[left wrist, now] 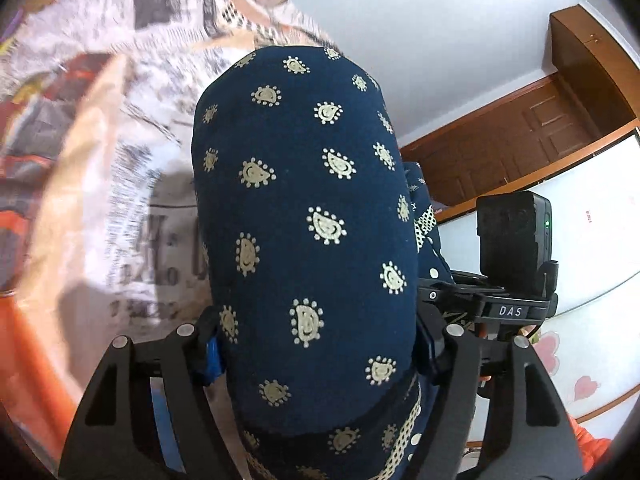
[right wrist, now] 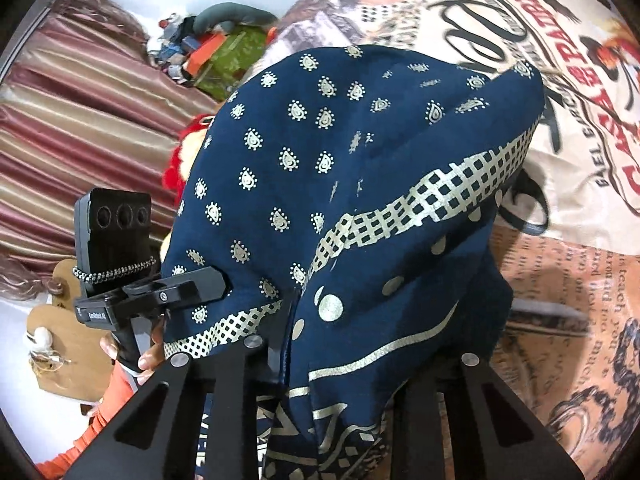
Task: Fold large clothes
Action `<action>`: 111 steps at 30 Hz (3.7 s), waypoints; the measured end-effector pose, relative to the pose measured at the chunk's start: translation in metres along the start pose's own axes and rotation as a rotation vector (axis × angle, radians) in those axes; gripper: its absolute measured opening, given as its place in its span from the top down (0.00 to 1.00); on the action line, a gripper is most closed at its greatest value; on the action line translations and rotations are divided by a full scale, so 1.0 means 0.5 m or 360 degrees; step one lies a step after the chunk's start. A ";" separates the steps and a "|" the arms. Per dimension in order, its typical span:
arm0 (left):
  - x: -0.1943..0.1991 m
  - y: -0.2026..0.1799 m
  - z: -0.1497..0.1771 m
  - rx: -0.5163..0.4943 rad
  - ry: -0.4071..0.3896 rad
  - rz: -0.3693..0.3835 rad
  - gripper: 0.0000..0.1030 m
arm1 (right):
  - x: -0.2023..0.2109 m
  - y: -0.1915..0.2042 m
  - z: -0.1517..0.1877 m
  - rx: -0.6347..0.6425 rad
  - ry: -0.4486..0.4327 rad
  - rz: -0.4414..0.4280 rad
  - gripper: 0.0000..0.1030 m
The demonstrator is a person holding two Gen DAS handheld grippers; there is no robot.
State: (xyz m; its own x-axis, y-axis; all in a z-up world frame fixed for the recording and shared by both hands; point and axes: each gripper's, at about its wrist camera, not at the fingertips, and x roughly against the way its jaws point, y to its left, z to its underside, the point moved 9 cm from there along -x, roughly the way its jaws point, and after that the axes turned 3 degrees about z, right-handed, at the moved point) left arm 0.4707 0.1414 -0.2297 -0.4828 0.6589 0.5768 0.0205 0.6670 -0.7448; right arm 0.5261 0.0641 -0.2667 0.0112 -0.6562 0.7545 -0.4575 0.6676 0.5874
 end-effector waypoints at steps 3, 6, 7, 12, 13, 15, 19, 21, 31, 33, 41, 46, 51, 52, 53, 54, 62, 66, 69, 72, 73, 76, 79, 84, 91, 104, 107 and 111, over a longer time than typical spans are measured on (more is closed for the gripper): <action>0.070 0.020 0.021 -0.0002 -0.0045 -0.0028 0.31 | -0.008 0.063 -0.007 0.0046 -0.0003 -0.0033 0.78; 0.138 0.038 0.035 0.0001 -0.0083 -0.0075 0.31 | -0.026 0.130 -0.007 0.0099 0.0011 -0.0068 0.78; 0.159 0.047 0.041 0.0004 -0.0090 -0.0097 0.31 | -0.035 0.149 -0.007 0.0108 0.0019 -0.0083 0.78; 0.235 0.122 0.085 0.0055 -0.0094 -0.0187 0.31 | -0.116 0.231 0.013 0.0133 0.0105 -0.0148 0.78; 0.248 0.140 0.095 0.0078 -0.0087 -0.0198 0.31 | -0.135 0.241 0.018 0.0132 0.0124 -0.0152 0.78; 0.252 0.181 0.116 0.0119 -0.0073 -0.0212 0.31 | -0.180 0.256 0.028 0.0123 0.0178 -0.0156 0.78; 0.254 0.274 0.155 0.0272 -0.0032 -0.0189 0.30 | -0.262 0.260 0.046 0.0090 0.0286 -0.0141 0.78; 0.243 0.313 0.177 0.0343 -0.0004 -0.0180 0.30 | -0.291 0.248 0.062 0.0091 0.0337 -0.0104 0.78; 0.309 0.306 0.225 0.0163 -0.0094 -0.0461 0.27 | -0.235 0.187 0.099 0.0259 0.0349 0.0067 0.56; 0.334 0.295 0.228 0.0081 -0.0144 -0.0600 0.27 | -0.191 0.165 0.109 0.0319 0.0291 0.0125 0.56; 0.396 0.198 0.275 -0.0293 -0.0246 -0.0981 0.27 | -0.086 0.263 0.125 0.0668 -0.0029 0.0311 0.40; 0.353 0.166 0.312 -0.0418 -0.0220 -0.1009 0.27 | -0.135 0.361 0.171 0.0911 -0.0068 0.0312 0.34; 0.304 0.187 0.368 -0.0469 -0.0089 -0.1091 0.27 | -0.234 0.348 0.244 0.1010 0.0148 0.0404 0.34; 0.302 0.193 0.376 -0.0472 -0.0080 -0.1095 0.27 | -0.246 0.335 0.252 0.1020 0.0176 0.0435 0.34; 0.301 0.199 0.385 -0.0476 -0.0064 -0.1101 0.26 | -0.254 0.322 0.262 0.1036 0.0205 0.0466 0.34; 0.302 0.205 0.394 -0.0483 -0.0055 -0.1114 0.26 | -0.258 0.310 0.272 0.1056 0.0229 0.0484 0.34; 0.337 0.226 0.427 -0.0426 -0.0080 -0.1133 0.21 | -0.216 0.260 0.288 0.1020 0.0274 0.0473 0.33; 0.354 0.226 0.429 -0.0439 -0.0082 -0.1184 0.21 | -0.191 0.239 0.302 0.1070 0.0243 0.0596 0.33; 0.373 0.212 0.417 -0.0444 -0.0121 -0.1201 0.21 | -0.160 0.235 0.297 0.1037 0.0188 0.0593 0.33; 0.398 0.183 0.380 -0.0450 -0.0241 -0.1163 0.21 | -0.130 0.257 0.285 0.1041 0.0088 0.0579 0.33; 0.401 0.178 0.370 -0.0455 -0.0269 -0.1167 0.21 | -0.122 0.268 0.279 0.1045 0.0055 0.0574 0.33; 0.401 0.166 0.326 -0.0466 -0.0357 -0.1204 0.21 | -0.098 0.300 0.255 0.1044 -0.0063 0.0537 0.32; 0.374 0.180 0.291 -0.0445 -0.0362 -0.1216 0.21 | -0.109 0.313 0.228 0.1012 -0.0134 0.0572 0.27; 0.335 0.236 0.265 -0.0408 -0.0284 -0.1344 0.21 | -0.170 0.271 0.225 0.0981 -0.0001 0.0703 0.27; 0.415 0.204 0.254 -0.0360 -0.0494 -0.1420 0.21 | -0.111 0.225 0.227 0.0918 -0.0086 0.0823 0.27; 0.558 -0.114 0.311 -0.0591 -0.0983 -0.1194 0.21 | 0.196 0.440 0.227 0.0826 -0.0907 0.0537 0.27; 0.579 -0.178 0.336 -0.0631 -0.1061 -0.1116 0.21 | 0.252 0.488 0.252 0.0845 -0.1045 0.0481 0.27; 0.612 -0.254 0.373 -0.0703 -0.1187 -0.1075 0.21 | 0.314 0.534 0.290 0.0854 -0.1211 0.0432 0.26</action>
State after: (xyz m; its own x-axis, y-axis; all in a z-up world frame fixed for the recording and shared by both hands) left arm 0.1571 0.1935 -0.0213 -0.9173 -0.1652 0.3622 -0.2074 0.9749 -0.0806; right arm 0.2767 0.0881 -0.0338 -0.6467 -0.6816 0.3424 -0.7068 0.7043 0.0669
